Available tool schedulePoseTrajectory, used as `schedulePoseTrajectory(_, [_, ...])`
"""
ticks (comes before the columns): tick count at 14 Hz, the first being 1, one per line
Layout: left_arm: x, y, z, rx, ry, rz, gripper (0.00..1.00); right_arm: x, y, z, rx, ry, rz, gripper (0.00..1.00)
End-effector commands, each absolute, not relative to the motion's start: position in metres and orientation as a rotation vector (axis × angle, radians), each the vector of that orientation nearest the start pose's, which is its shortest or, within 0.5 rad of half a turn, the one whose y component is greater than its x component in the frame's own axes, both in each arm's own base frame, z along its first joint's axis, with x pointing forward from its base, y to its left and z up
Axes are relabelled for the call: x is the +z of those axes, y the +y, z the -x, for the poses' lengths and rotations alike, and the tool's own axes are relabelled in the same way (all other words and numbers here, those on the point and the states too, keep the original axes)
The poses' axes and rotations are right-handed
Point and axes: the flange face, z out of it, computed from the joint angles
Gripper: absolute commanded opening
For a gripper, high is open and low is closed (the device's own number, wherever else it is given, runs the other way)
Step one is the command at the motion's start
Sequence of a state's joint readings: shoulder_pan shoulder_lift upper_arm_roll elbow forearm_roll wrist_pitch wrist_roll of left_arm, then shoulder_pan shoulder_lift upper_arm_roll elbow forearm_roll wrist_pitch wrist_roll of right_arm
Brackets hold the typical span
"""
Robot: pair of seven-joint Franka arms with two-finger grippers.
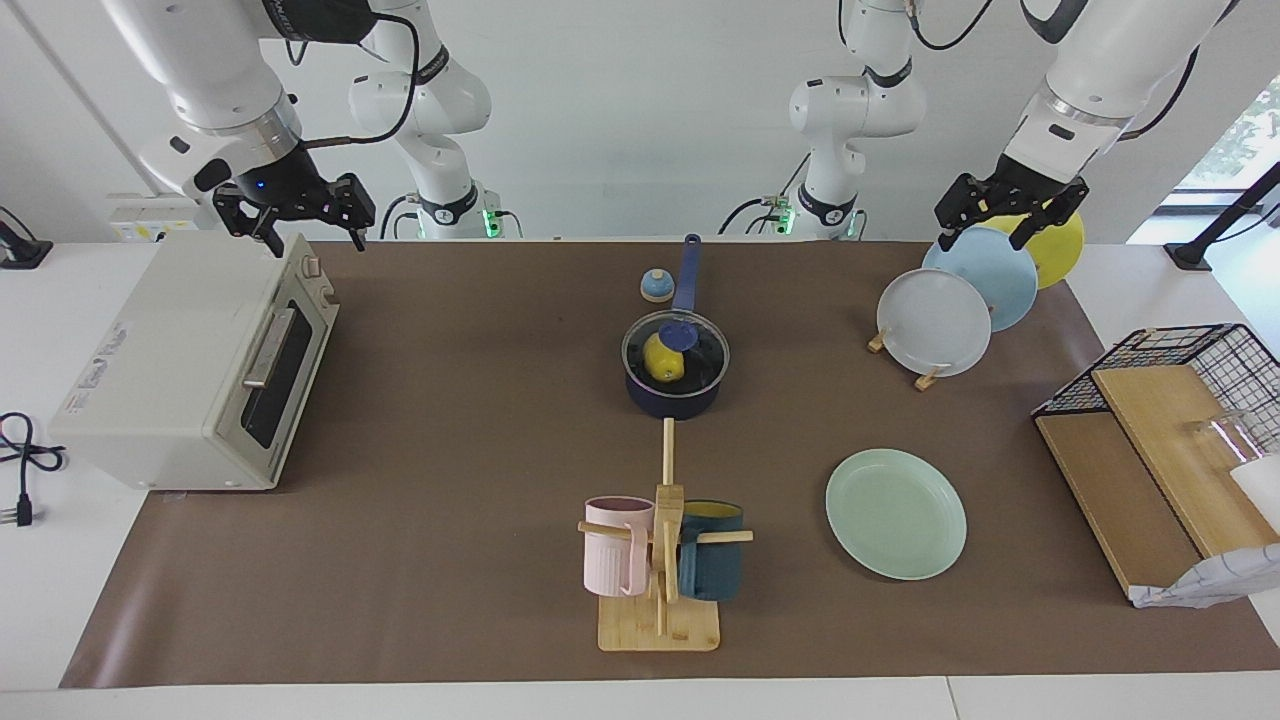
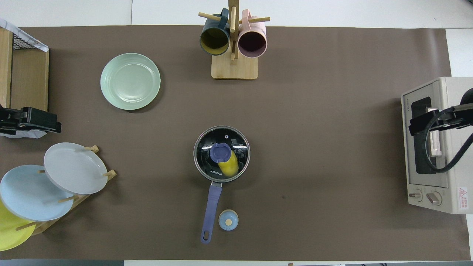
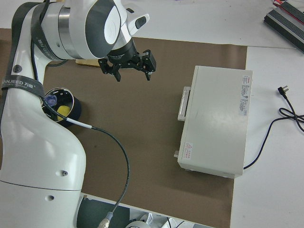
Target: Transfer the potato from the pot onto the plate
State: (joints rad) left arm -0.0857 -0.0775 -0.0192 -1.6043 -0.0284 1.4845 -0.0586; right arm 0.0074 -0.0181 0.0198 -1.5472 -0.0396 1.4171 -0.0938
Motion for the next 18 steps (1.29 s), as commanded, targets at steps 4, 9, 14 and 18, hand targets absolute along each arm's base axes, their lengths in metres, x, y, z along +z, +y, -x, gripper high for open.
schedulePoseTrajectory(4, [0.646,-0.056,-0.511,0.043,0.076,3.153,1.0,0.626,0.05,-0.546,0.089,-0.329,3.113,1.0])
schedulePoseTrajectory(9, [0.646,-0.056,-0.512,0.028,0.083,3.154,1.0,0.619,0.131,-0.546,0.144,-0.344,3.108,1.0])
schedulePoseTrajectory(14, [0.646,-0.056,-0.512,0.031,0.062,3.154,0.0,0.586,0.305,-0.521,0.039,-0.263,3.109,1.0])
schedulePoseTrajectory(18, [0.645,-0.055,-0.512,0.033,0.062,3.154,0.0,0.532,0.407,-0.5,-0.045,-0.293,3.116,1.0])
